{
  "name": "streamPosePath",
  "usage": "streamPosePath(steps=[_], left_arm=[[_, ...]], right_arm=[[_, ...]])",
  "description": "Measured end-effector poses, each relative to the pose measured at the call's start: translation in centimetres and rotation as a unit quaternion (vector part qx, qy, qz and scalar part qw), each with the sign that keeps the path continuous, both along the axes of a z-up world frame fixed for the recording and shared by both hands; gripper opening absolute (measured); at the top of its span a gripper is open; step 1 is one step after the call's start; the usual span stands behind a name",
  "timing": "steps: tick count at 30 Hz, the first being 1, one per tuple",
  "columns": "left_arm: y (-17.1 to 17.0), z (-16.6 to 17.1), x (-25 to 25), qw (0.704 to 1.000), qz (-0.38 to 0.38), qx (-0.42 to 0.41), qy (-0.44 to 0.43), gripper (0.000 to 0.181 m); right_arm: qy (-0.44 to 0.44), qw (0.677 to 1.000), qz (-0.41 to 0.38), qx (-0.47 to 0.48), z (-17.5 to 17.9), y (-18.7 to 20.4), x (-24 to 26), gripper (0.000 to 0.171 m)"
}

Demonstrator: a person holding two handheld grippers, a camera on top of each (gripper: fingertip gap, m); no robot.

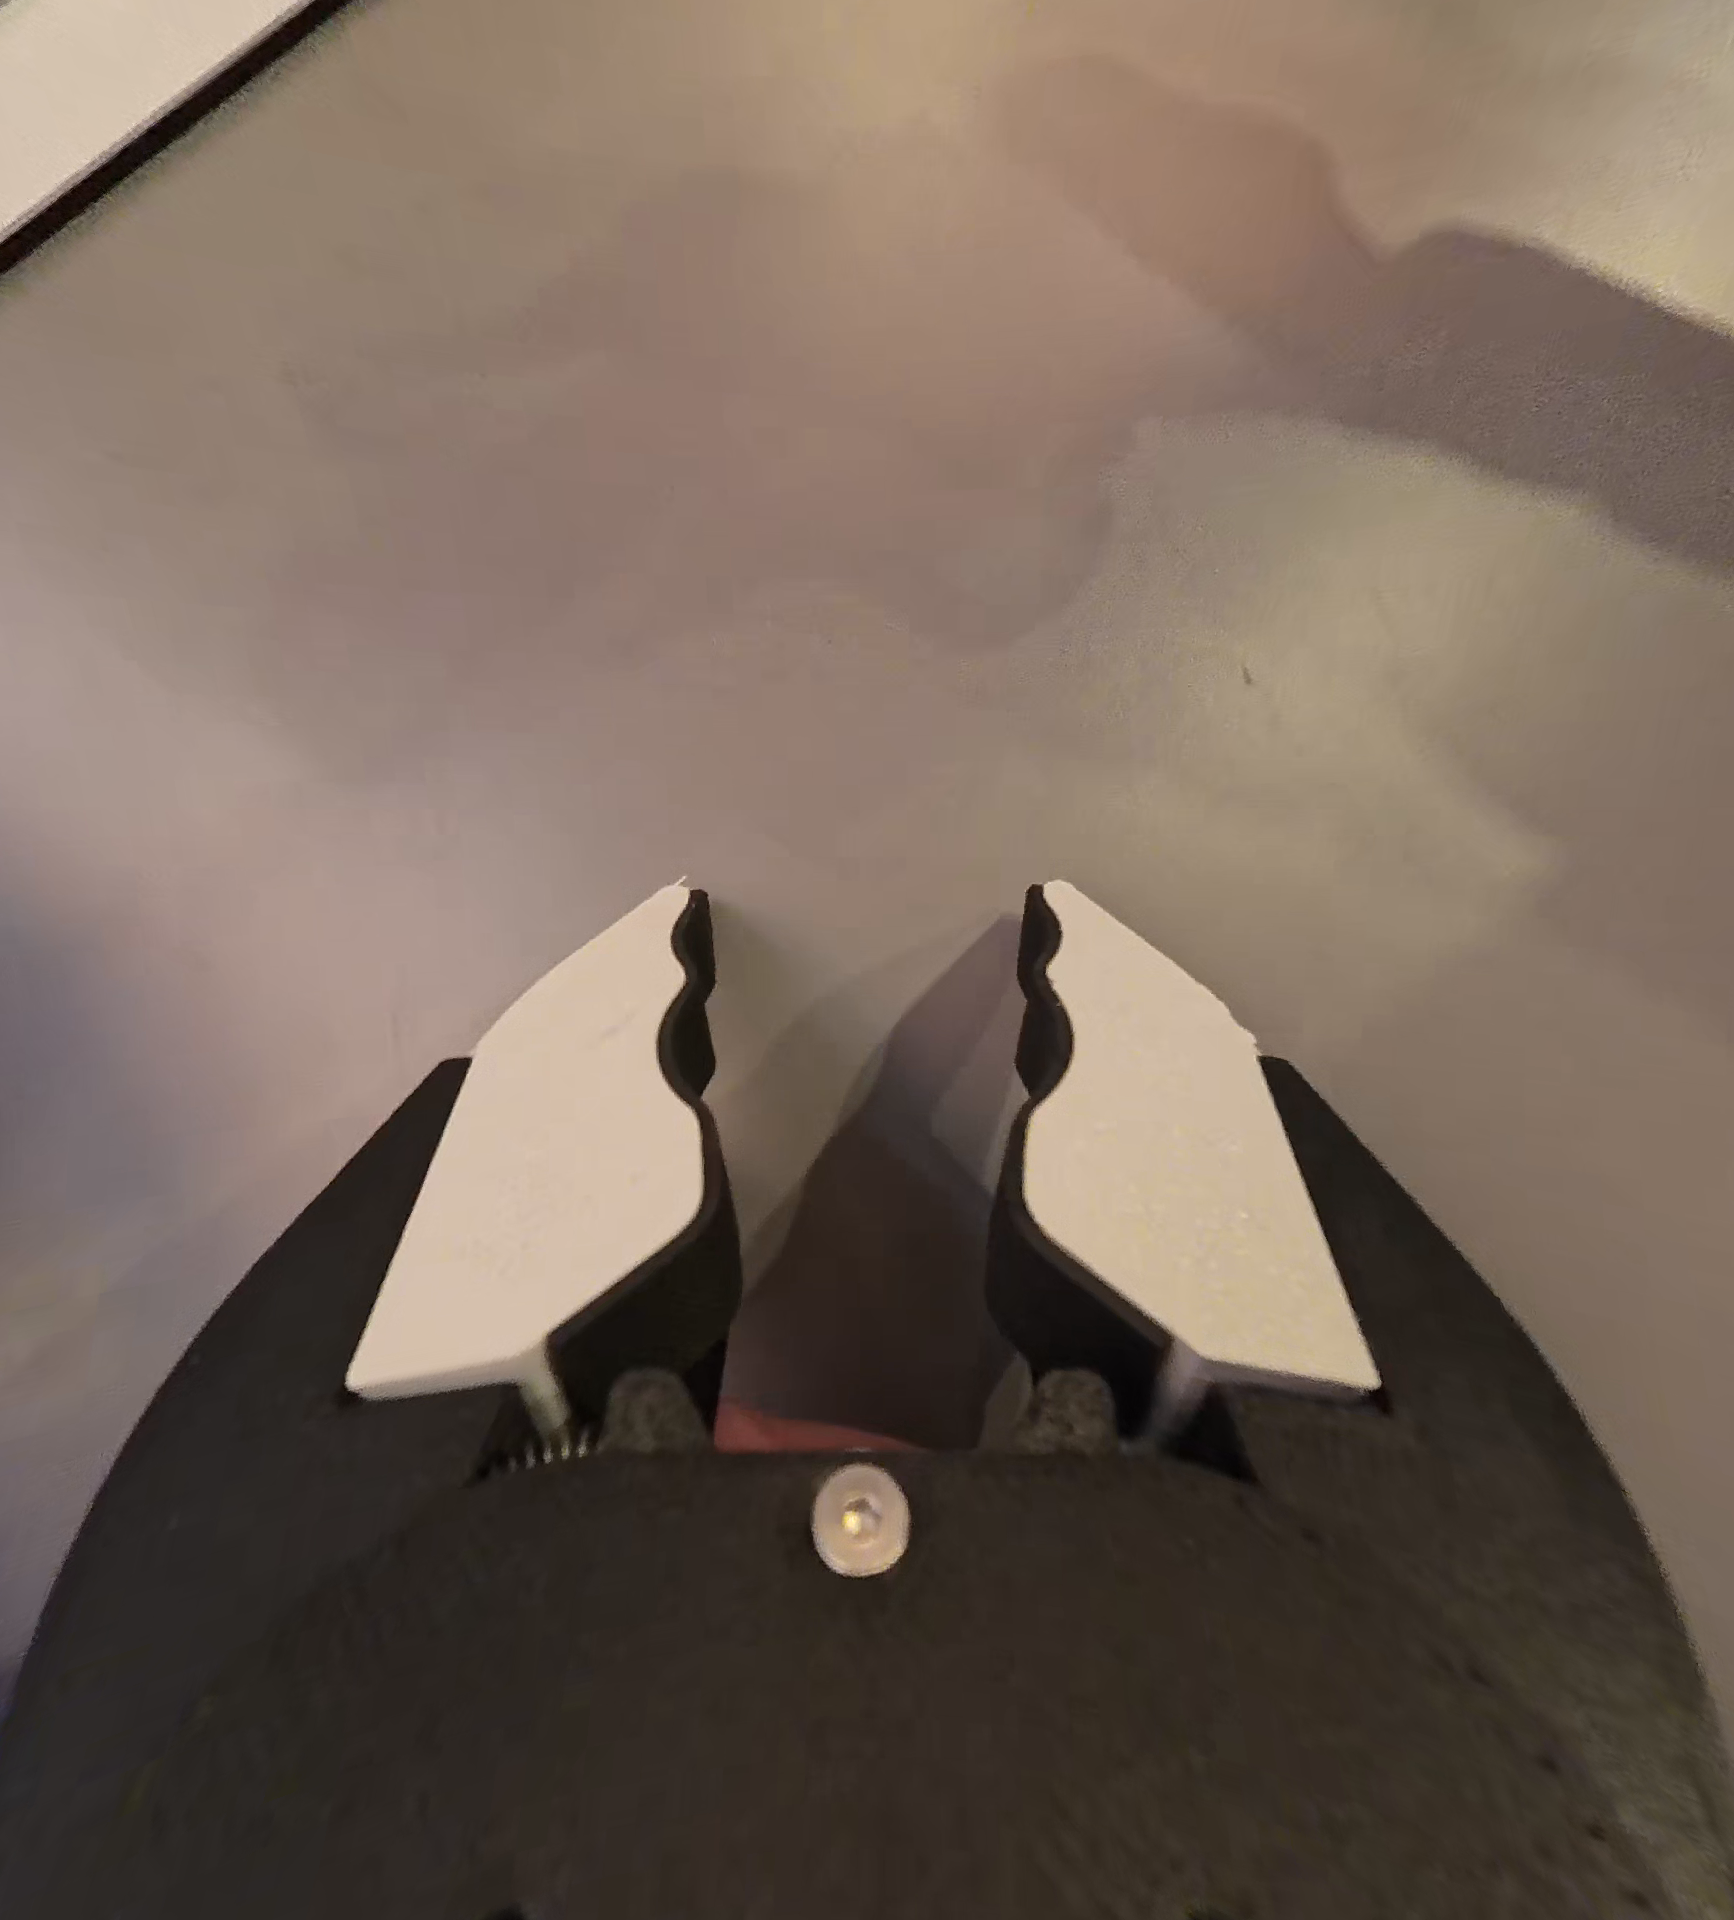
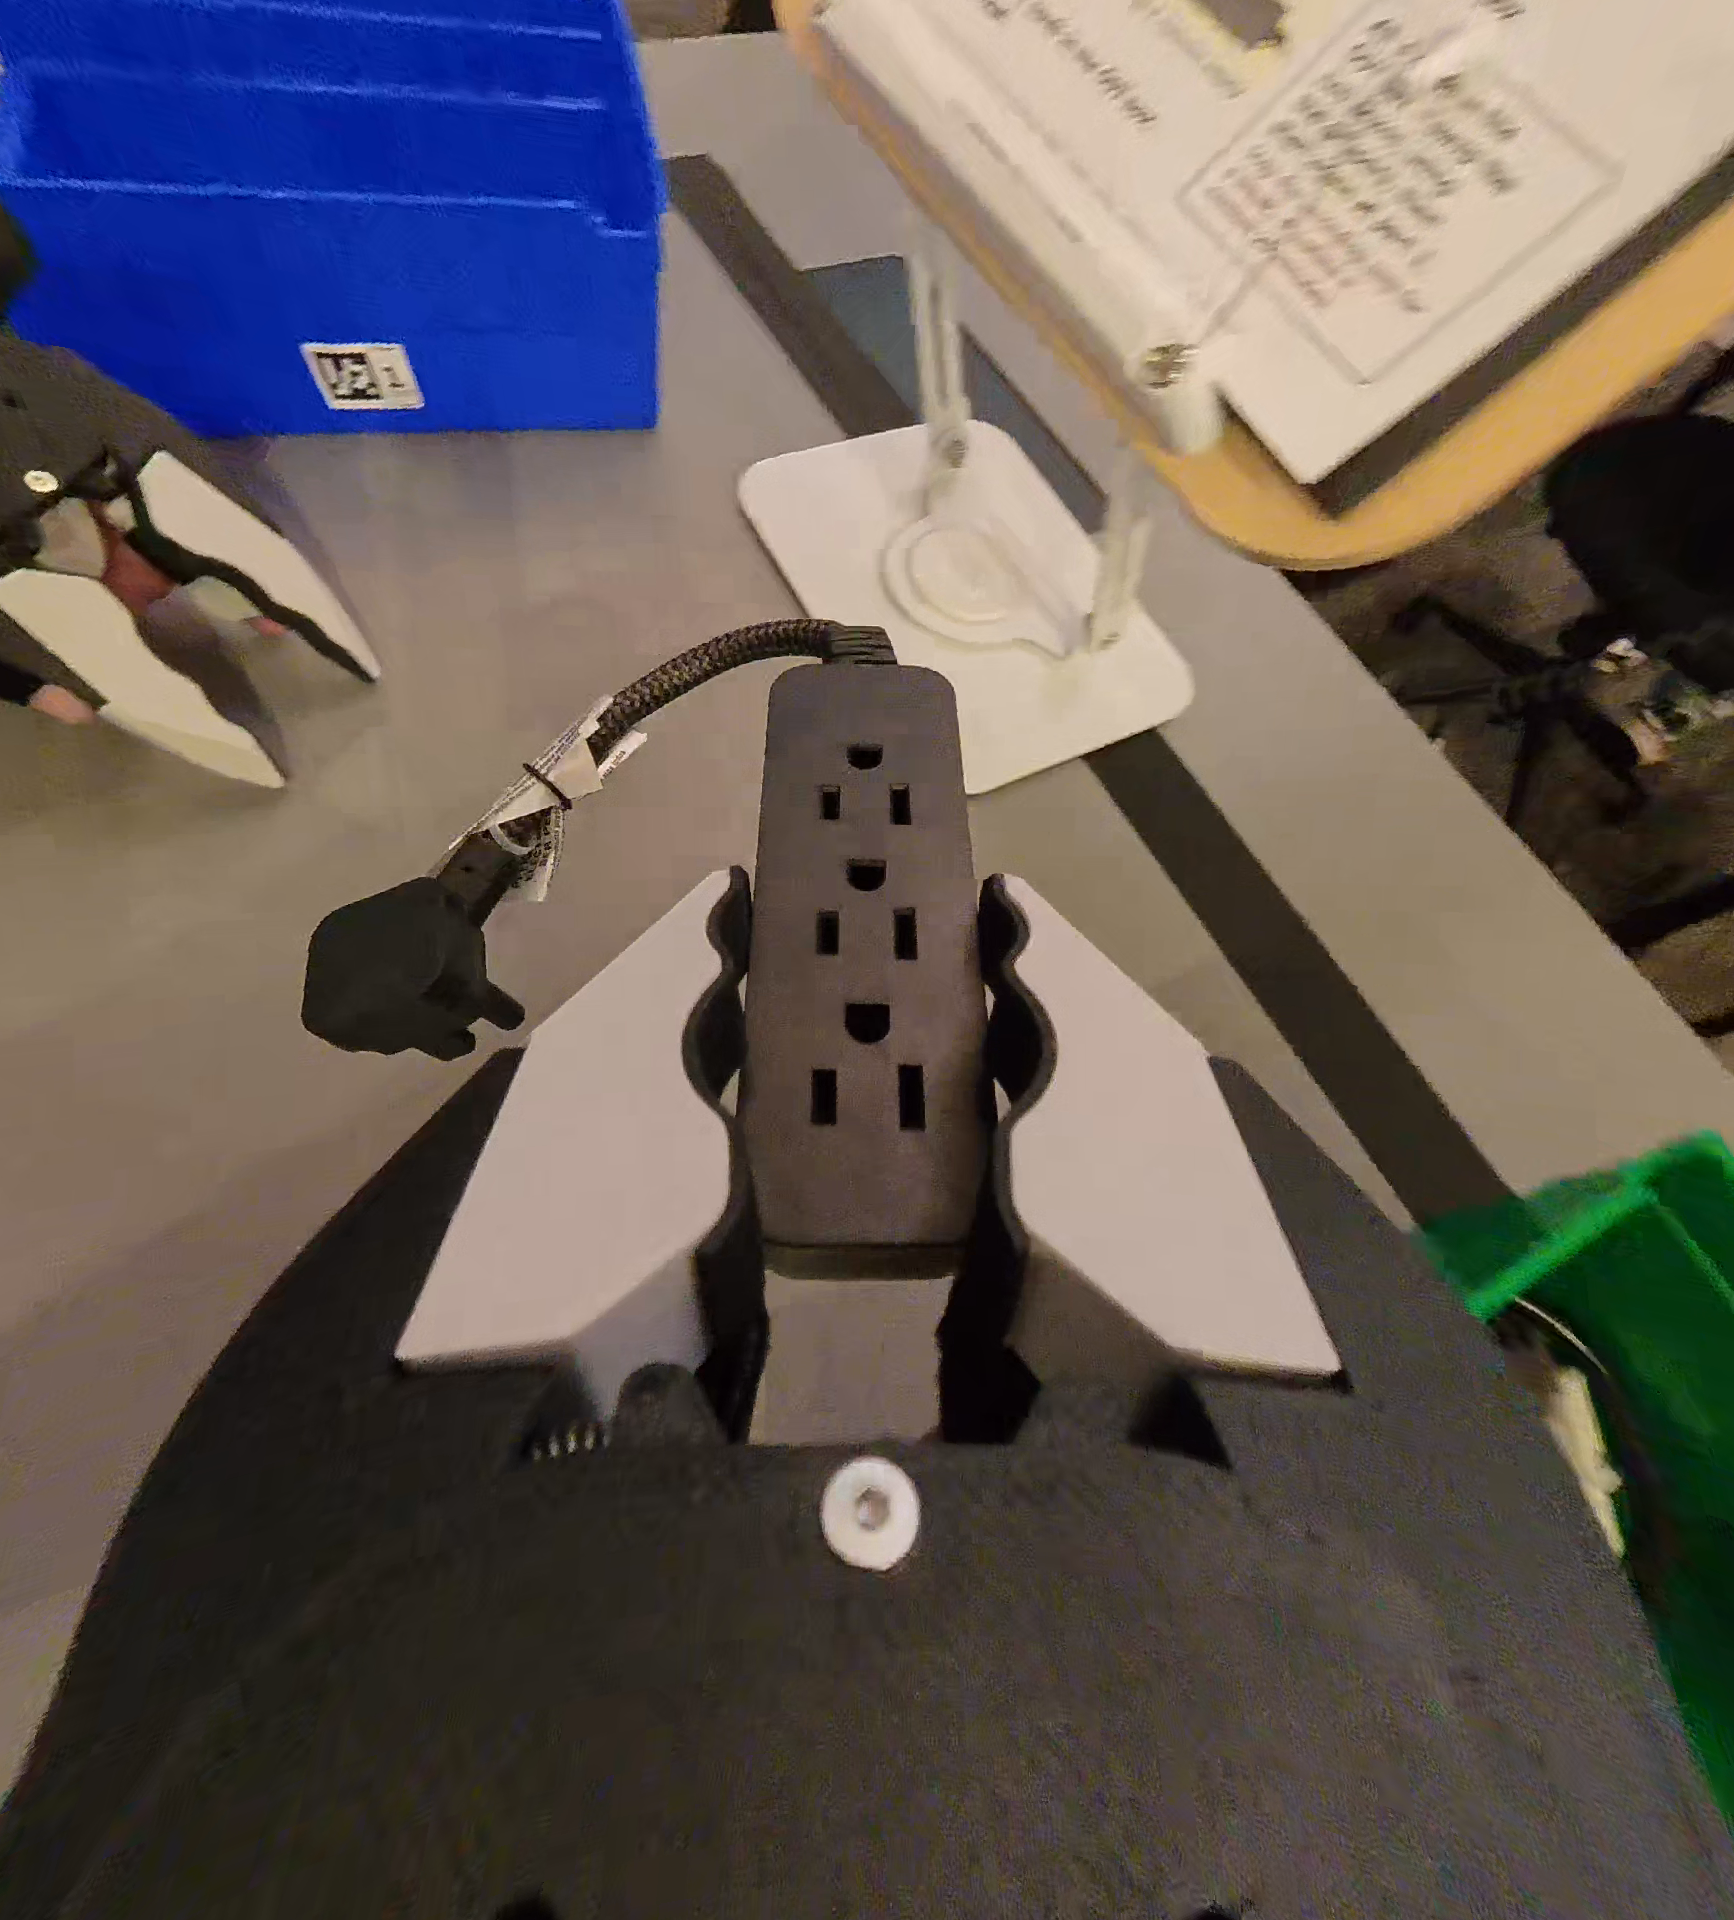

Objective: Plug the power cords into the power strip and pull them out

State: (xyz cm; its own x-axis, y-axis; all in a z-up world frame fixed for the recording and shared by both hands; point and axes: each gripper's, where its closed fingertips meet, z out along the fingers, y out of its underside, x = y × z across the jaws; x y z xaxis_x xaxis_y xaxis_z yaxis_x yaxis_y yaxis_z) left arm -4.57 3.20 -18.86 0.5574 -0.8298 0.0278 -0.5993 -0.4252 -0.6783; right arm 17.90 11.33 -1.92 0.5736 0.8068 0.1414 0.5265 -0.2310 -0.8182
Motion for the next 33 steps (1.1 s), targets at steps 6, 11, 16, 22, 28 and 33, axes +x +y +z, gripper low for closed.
streamPosePath(steps=[6,11,16,22,28,33], left_arm=[[0.2,0.0,0.0,1.0,0.004,-0.001,-0.004,0.053],[0.2,0.0,0.0,1.0,0.005,0.004,0.0,0.053],[0.3,-0.1,0.0,1.0,0.007,0.009,0.007,0.06],[0.8,-0.3,-0.1,1.0,0.026,0.005,0.016,0.084],[0.7,-0.5,0.3,0.999,0.037,-0.006,0.022,0.101],[-0.1,-0.4,0.9,0.998,0.037,-0.037,0.022,0.117]], right_arm=[[-0.015,0.983,-0.174,0.061,5.3,3.2,13.2,0.042],[-0.031,0.951,-0.301,0.06,4.2,4.1,23.2,0.042],[-0.043,0.923,-0.381,0.008,-1.5,3.7,27.8,0.042],[-0.08,0.896,-0.429,-0.08,-8.4,2.9,28.3,0.049],[-0.122,0.893,-0.402,-0.162,-11.5,0.9,27.2,0.096],[-0.138,0.907,-0.383,-0.105,-7.2,-0.8,25.1,0.102]])
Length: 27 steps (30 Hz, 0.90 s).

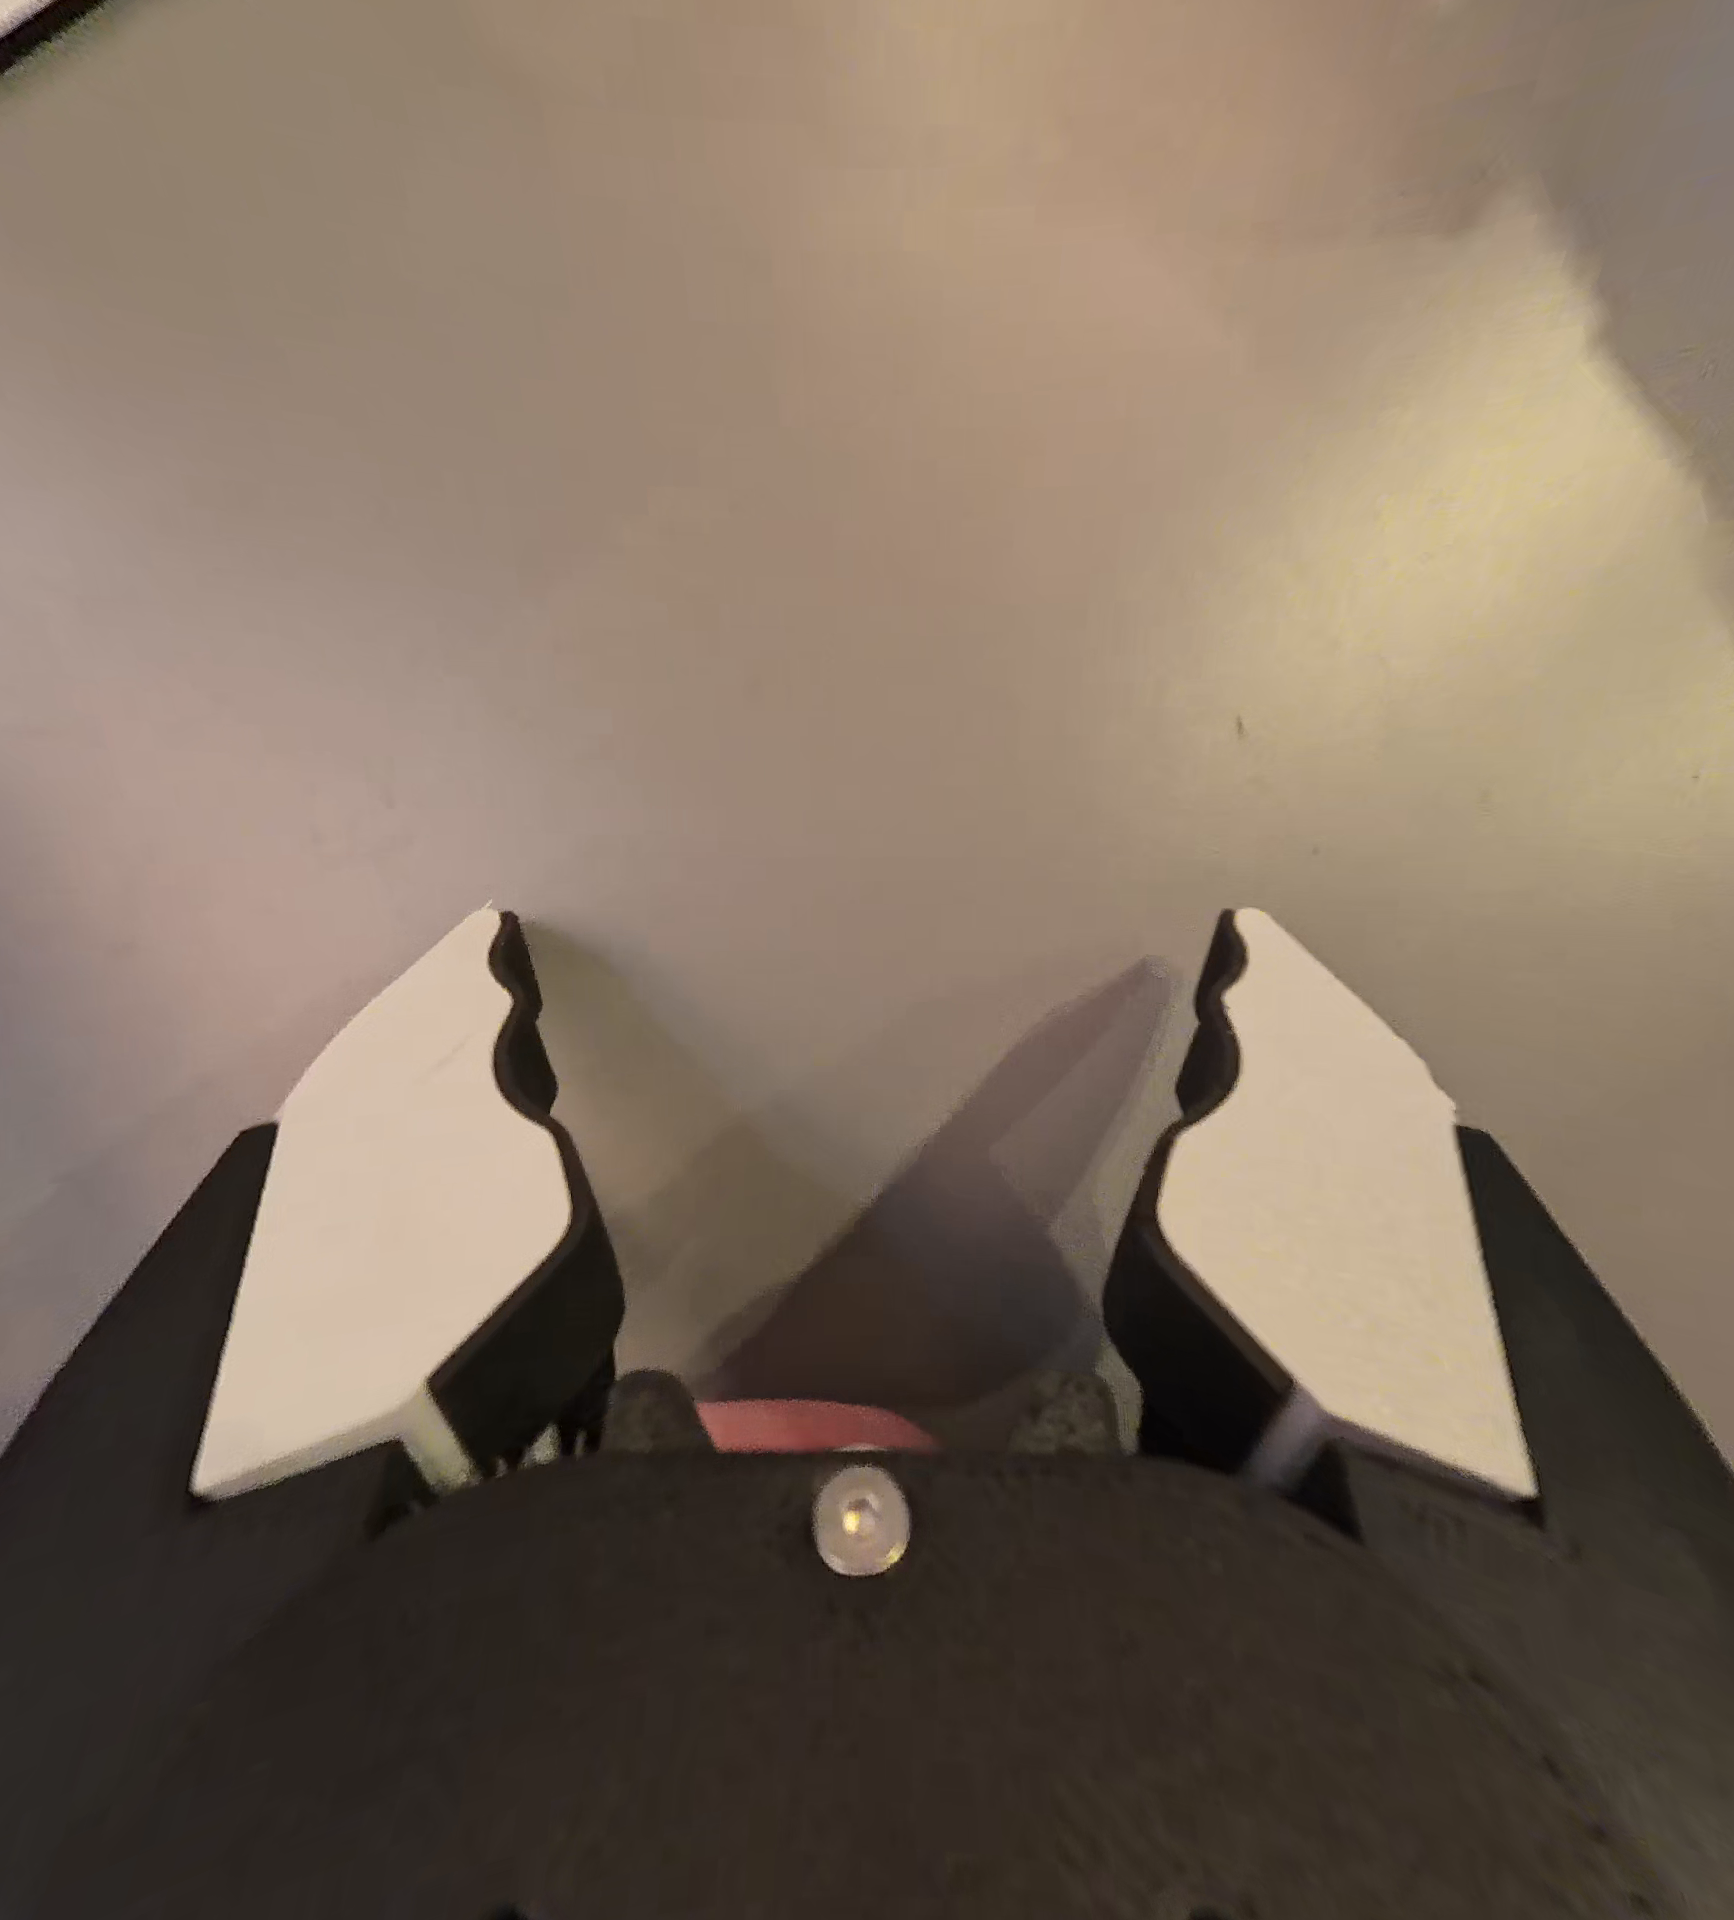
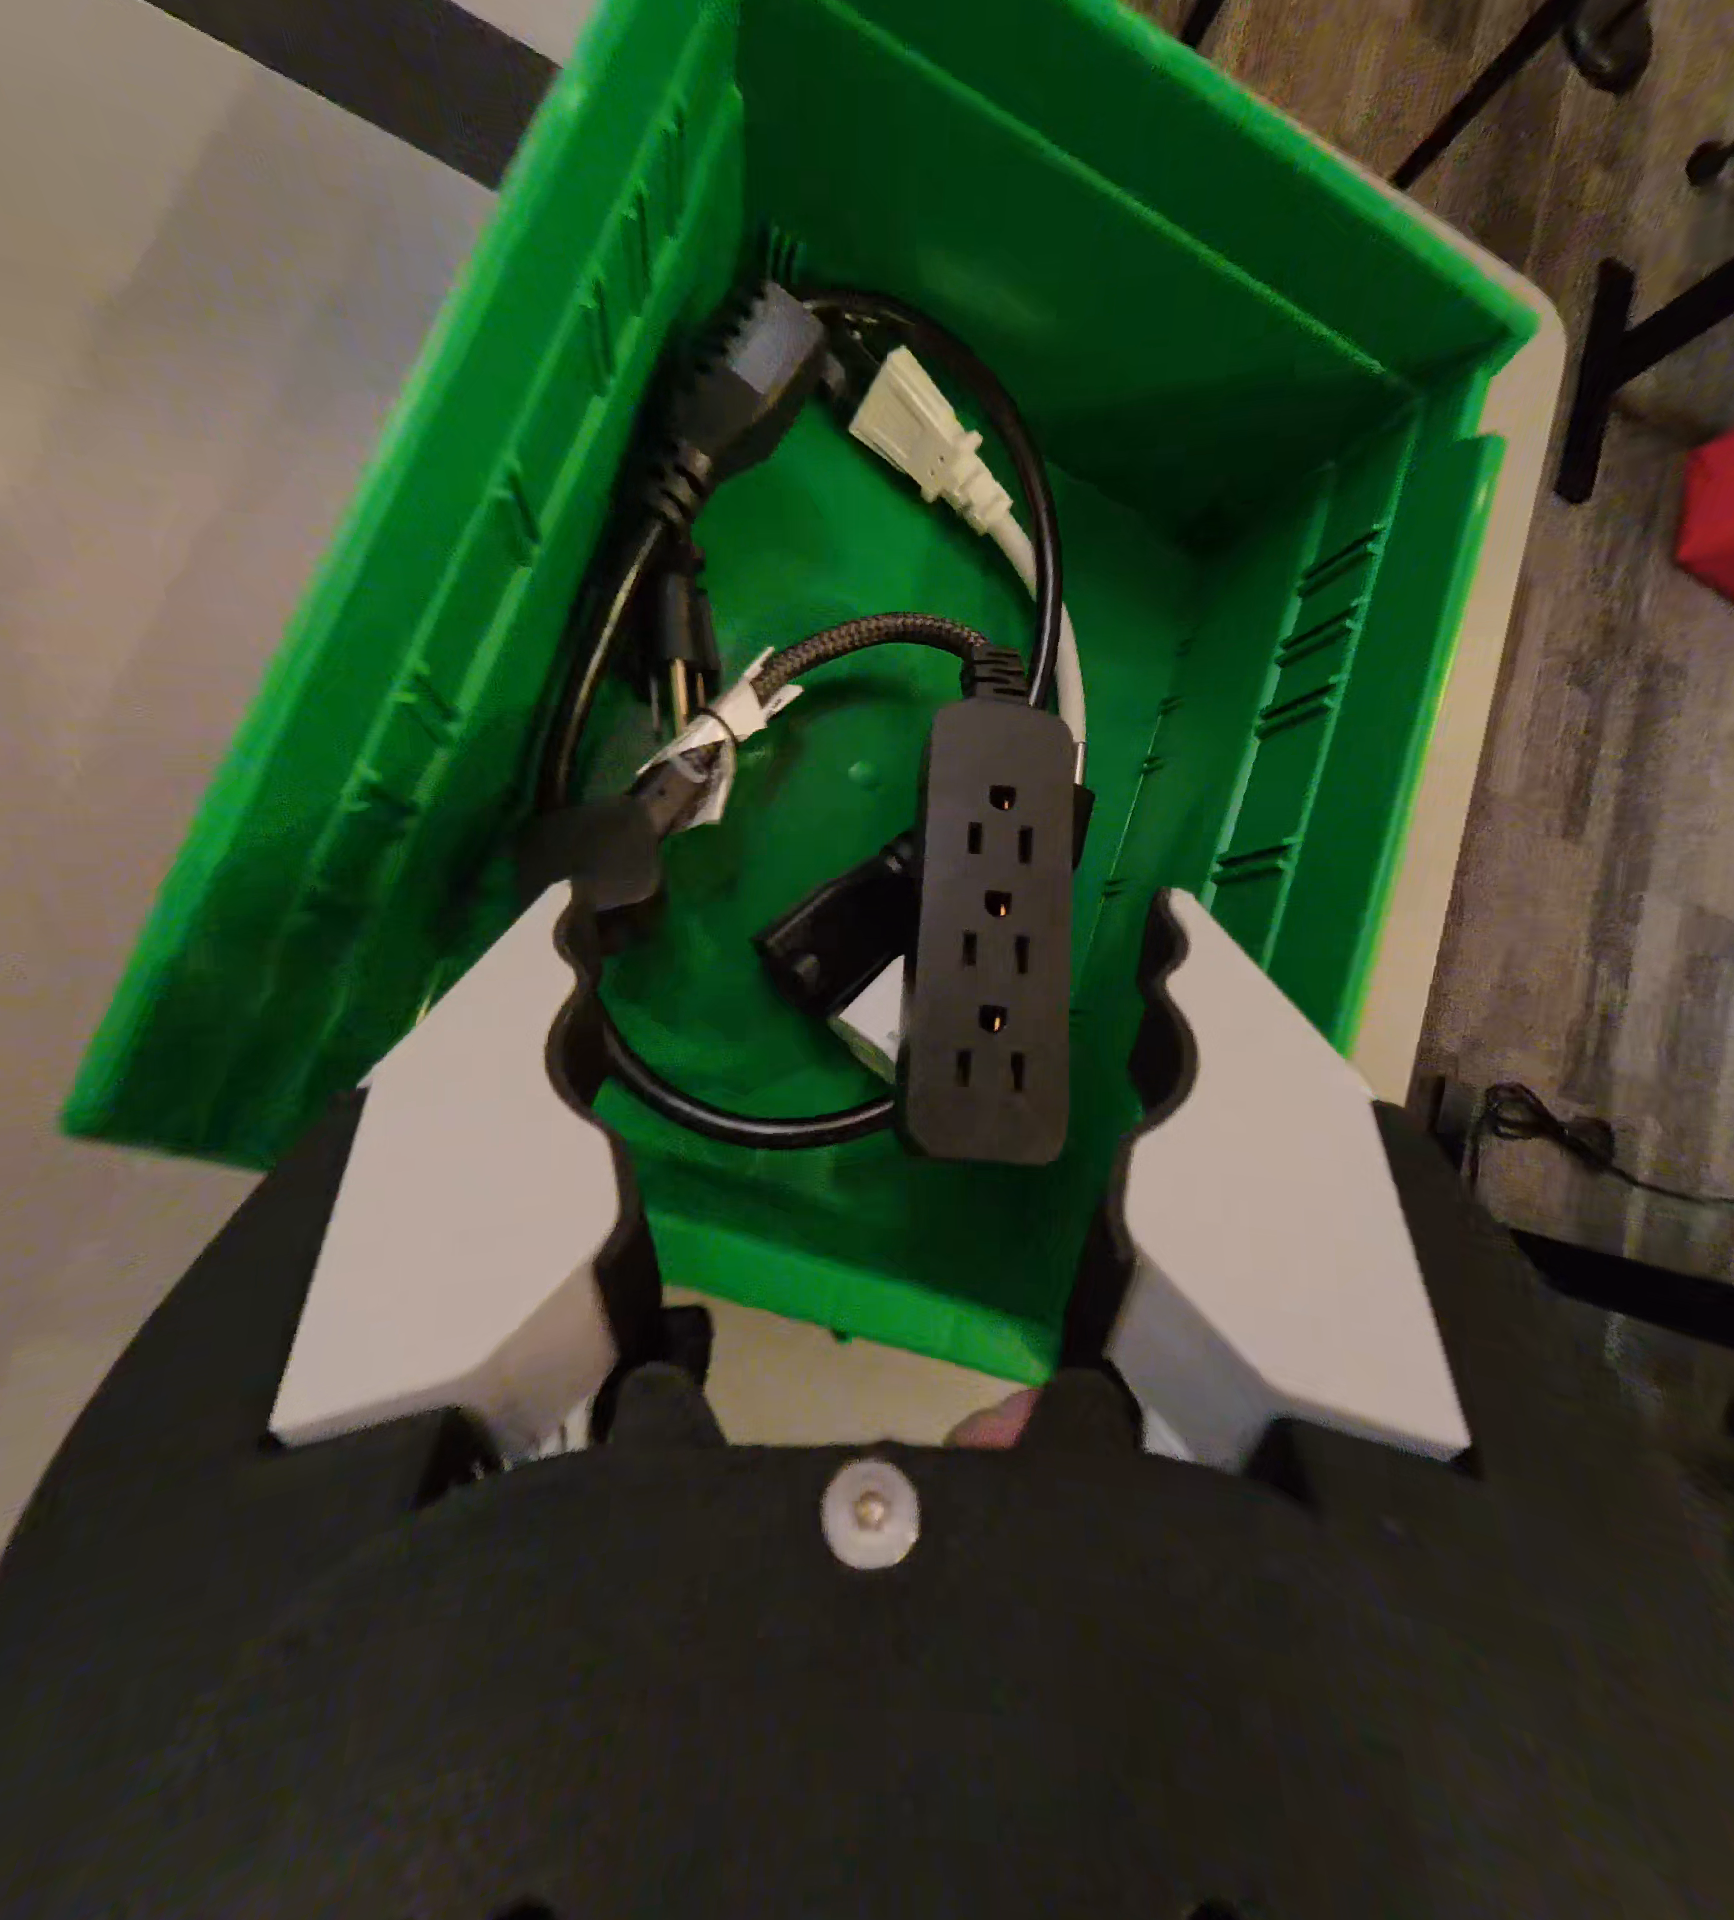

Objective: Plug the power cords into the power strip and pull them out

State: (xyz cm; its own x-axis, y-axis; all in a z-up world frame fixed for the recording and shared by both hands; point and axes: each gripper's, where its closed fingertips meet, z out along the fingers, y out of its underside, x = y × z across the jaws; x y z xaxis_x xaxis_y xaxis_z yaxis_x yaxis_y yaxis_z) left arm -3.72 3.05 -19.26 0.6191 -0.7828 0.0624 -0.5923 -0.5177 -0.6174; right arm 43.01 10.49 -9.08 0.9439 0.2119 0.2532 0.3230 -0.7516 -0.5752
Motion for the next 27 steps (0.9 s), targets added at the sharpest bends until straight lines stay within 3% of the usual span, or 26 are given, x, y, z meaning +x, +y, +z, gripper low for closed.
streamPosePath(steps=[3,9,13,19,25,27], left_arm=[[-0.5,0.4,0.4,1.0,-0.01,-0.007,0.003,0.13],[-1.2,1.4,1.5,0.999,-0.033,0.007,0.008,0.145],[-1.2,0.3,2.2,0.999,-0.034,0.004,0.018,0.144],[-1.4,-0.6,3.8,0.998,-0.053,-0.002,0.028,0.14],[-1.2,-0.7,3.8,0.998,-0.059,0.001,0.032,0.14],[-0.6,-0.6,3.8,0.998,-0.037,0.02,0.038,0.131]], right_arm=[[0.021,0.998,0.063,0.021,3.3,-2.1,-4.3,0.116],[0.097,0.962,0.253,0.039,6.3,-7.3,-19.8,0.11],[0.122,0.938,0.324,0.002,1.8,-9.7,-28.7,0.112],[0.155,0.929,0.329,-0.069,-8.3,-9.9,-33.3,0.126],[0.152,0.927,0.338,-0.062,-10.1,-9.2,-34.5,0.129],[0.144,0.931,0.332,-0.043,-10.3,-8.7,-34.5,0.126]])
